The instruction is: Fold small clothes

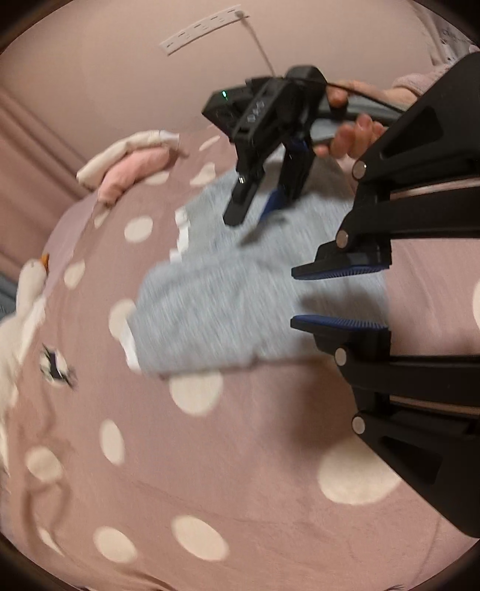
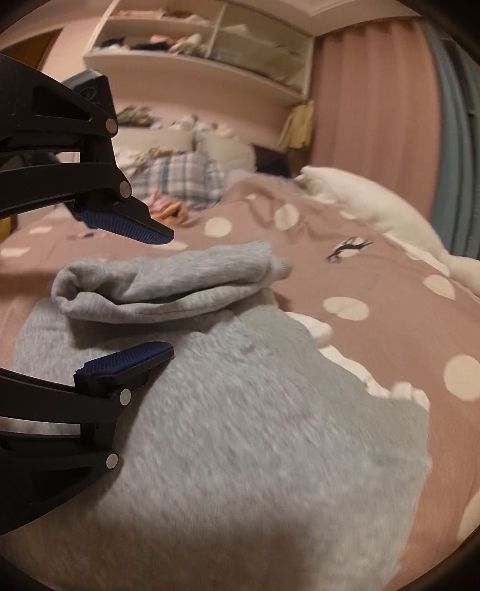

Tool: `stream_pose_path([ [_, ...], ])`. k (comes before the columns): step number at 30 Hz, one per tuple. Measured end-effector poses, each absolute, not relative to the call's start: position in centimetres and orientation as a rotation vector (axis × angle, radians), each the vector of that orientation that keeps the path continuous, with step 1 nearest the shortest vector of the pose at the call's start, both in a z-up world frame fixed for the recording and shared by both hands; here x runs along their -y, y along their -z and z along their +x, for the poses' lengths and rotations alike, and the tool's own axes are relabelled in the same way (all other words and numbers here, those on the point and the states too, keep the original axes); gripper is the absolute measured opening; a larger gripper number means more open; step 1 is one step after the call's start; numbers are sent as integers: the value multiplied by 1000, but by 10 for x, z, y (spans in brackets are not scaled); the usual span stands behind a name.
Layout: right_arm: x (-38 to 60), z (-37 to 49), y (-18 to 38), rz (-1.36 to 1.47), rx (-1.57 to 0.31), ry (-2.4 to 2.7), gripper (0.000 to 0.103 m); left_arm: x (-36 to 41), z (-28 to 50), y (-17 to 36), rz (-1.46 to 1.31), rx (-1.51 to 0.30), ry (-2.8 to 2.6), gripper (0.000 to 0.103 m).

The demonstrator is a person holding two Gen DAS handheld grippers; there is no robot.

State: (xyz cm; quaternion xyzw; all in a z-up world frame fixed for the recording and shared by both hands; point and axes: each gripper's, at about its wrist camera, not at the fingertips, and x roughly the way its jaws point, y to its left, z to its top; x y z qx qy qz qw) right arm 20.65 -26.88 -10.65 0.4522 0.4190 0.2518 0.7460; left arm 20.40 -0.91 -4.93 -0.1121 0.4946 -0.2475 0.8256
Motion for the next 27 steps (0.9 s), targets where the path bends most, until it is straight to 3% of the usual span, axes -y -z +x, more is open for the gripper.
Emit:
stream_pose_path([
  [4, 254, 214, 102, 899, -966, -530, 57, -15, 201, 70, -321, -1084, 491, 33],
  [6, 246, 217, 100, 871, -966, -521, 57, -26, 199, 74, -370, -1091, 482, 46],
  [9, 229, 222, 95, 780, -975, -515, 56, -37, 192, 80, -414, -1092, 473, 51],
  [11, 215, 224, 92, 671, -997, -489, 44, -43, 186, 85, -435, -1110, 472, 52],
  [12, 208, 227, 92, 614, -1006, -465, 28, -44, 184, 87, -438, -1116, 471, 52],
  [13, 203, 229, 91, 580, -1008, -451, 20, -45, 181, 87, -436, -1122, 470, 52],
  [15, 196, 229, 83, 502, -985, -432, 15, -45, 179, 87, -433, -1126, 468, 52],
  [27, 289, 181, -6, 441, -693, -319, 12, -41, 159, 83, -409, -1132, 474, 52],
])
